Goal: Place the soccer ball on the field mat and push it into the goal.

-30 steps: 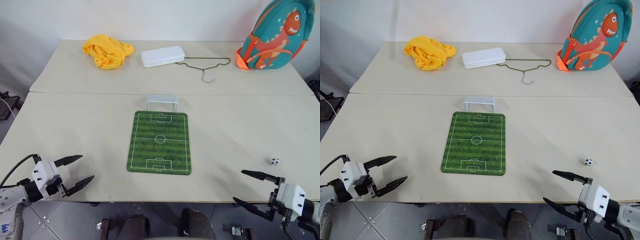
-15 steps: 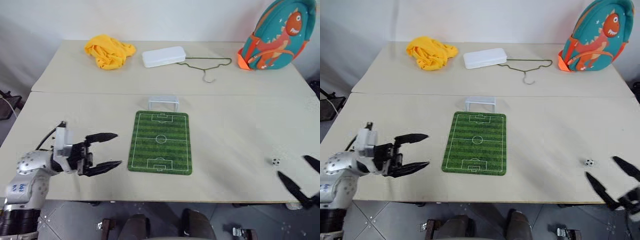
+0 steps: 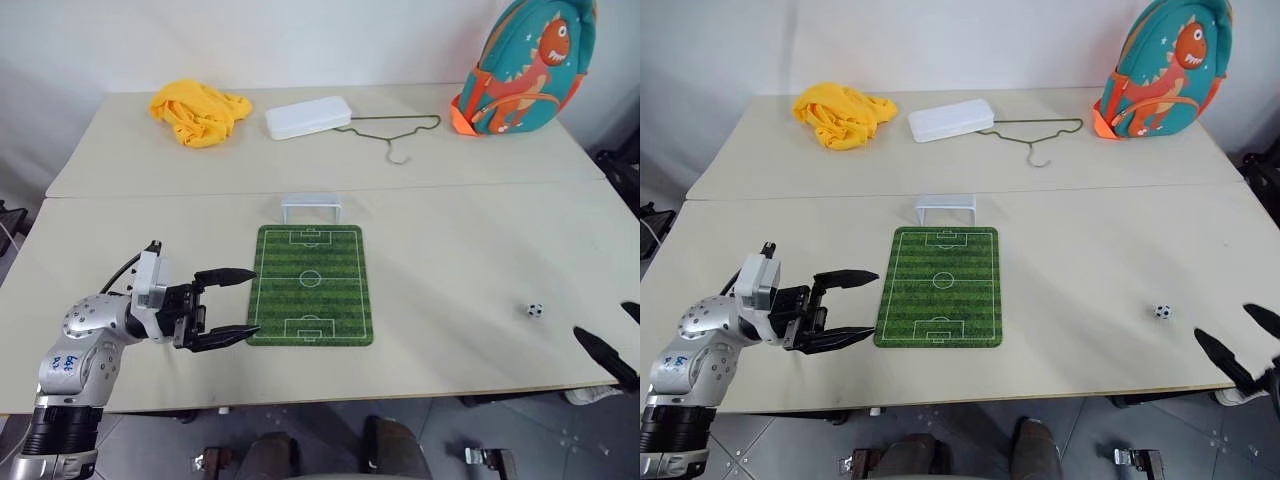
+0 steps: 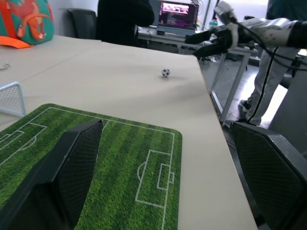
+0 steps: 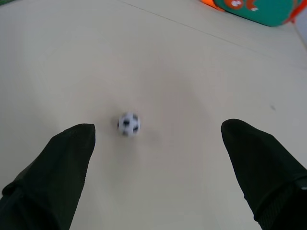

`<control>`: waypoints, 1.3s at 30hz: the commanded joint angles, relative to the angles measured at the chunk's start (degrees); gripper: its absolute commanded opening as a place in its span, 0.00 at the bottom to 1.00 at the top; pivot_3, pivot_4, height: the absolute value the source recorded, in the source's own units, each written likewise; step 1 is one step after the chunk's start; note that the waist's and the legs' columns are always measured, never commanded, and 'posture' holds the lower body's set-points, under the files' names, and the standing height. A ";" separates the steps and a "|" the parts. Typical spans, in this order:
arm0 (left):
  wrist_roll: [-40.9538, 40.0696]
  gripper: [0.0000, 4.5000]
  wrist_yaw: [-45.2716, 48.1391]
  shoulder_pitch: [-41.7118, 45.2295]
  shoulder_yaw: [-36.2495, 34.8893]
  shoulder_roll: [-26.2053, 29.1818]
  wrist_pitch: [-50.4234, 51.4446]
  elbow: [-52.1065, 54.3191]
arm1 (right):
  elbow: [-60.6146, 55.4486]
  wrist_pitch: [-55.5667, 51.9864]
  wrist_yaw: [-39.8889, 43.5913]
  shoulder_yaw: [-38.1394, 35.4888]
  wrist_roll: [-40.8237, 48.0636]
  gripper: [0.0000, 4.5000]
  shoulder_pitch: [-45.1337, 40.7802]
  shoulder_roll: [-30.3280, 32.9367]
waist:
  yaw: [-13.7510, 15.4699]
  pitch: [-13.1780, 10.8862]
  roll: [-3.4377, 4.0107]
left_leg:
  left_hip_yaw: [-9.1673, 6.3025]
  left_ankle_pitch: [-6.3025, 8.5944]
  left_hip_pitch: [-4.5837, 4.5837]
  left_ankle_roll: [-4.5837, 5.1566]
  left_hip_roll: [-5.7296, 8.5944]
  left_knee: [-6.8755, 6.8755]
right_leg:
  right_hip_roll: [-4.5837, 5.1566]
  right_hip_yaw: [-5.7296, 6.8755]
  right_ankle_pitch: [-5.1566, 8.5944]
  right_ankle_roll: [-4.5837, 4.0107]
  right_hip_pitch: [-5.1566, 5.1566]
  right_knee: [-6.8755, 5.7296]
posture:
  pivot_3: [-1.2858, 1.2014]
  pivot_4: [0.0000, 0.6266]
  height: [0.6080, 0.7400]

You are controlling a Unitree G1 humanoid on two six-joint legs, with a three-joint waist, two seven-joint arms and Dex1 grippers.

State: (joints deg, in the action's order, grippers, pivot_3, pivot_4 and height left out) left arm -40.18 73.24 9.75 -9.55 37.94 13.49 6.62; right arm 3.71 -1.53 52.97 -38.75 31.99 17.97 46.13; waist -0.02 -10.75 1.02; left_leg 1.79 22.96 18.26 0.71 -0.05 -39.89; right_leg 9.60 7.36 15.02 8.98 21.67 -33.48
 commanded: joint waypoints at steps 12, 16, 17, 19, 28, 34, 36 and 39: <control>-1.09 1.00 -4.25 2.44 0.07 -1.08 3.99 6.06 | 12.96 -2.76 3.91 11.19 -7.26 0.95 -11.80 2.25 | 1.28 0.00 0.00 | 0.23 0.04 0.25 0.02 0.03 -0.10 | -0.02 0.22 -0.01 0.01 0.04 0.14 | 0.52 0.24 1.00; -1.05 1.00 -4.59 2.76 -0.02 -0.97 4.82 6.23 | 13.35 -2.01 4.04 11.31 -7.76 0.72 -12.43 1.34 | 1.18 0.00 0.00 | 0.25 0.04 0.23 0.01 0.02 -0.10 | -0.02 0.20 -0.01 0.02 0.04 0.13 | 0.52 0.24 1.00; -1.07 1.00 -4.61 2.95 0.00 -0.93 5.01 6.15 | 13.28 -1.89 4.27 11.32 -7.64 0.63 -12.47 1.02 | 1.18 0.00 0.00 | 0.25 0.05 0.23 0.01 0.01 -0.09 | -0.03 0.21 -0.01 0.02 0.04 0.14 | 0.52 0.24 1.00; -1.07 1.00 -4.64 3.36 0.03 -0.95 5.32 6.06 | 13.32 -1.21 4.56 11.25 -7.77 0.48 -12.31 0.59 | 1.21 0.00 0.00 | 0.25 0.05 0.23 0.00 0.01 -0.10 | -0.04 0.21 -0.01 0.02 0.04 0.14 | 0.52 0.24 1.00; -0.55 1.00 -3.02 3.47 -0.97 -0.93 3.91 3.90 | 7.44 -0.06 11.15 10.62 -3.09 0.19 -13.64 0.34 | 1.20 -0.01 0.02 | 0.25 0.05 0.24 0.00 0.01 -0.10 | -0.04 0.21 -0.01 0.02 0.04 0.16 | 0.52 0.24 1.00; 2.45 1.00 -2.56 -3.17 -3.89 -0.24 -0.84 1.58 | -14.31 -10.57 15.75 29.75 -1.96 0.19 -25.77 0.30 | -1.07 -0.04 0.04 | 0.25 0.10 0.11 -0.10 -0.21 -0.08 | -0.20 0.10 -0.01 -0.01 0.04 0.15 | 0.52 0.24 1.00; 2.98 1.00 -2.11 -5.95 -5.17 -0.30 -2.81 1.01 | -16.95 -13.95 15.27 37.20 -3.98 0.19 -31.52 -1.89 | -1.32 -0.06 0.04 | 0.12 0.13 0.06 -0.14 -0.27 -0.06 | -0.23 0.07 -0.03 -0.07 0.08 0.11 | 0.52 0.24 1.00; 3.90 1.00 -1.19 -10.59 -7.22 -0.22 -6.19 -0.20 | -17.80 -17.21 15.10 49.15 -8.43 0.19 -40.02 -7.13 | -0.90 -0.02 -0.06 | 0.09 0.15 0.40 -0.17 -0.29 -0.15 | -0.26 0.14 -0.02 -0.11 0.45 0.05 | 0.52 0.24 1.00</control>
State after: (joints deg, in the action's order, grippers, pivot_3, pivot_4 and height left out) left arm -37.00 71.18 0.47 -14.86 37.18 9.59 6.59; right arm -12.65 -17.25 67.90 5.52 25.41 -20.45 40.56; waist -0.93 -10.78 0.97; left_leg 1.89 23.11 18.92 0.53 -0.34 -40.09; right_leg 9.34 7.47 15.01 8.87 22.43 -33.51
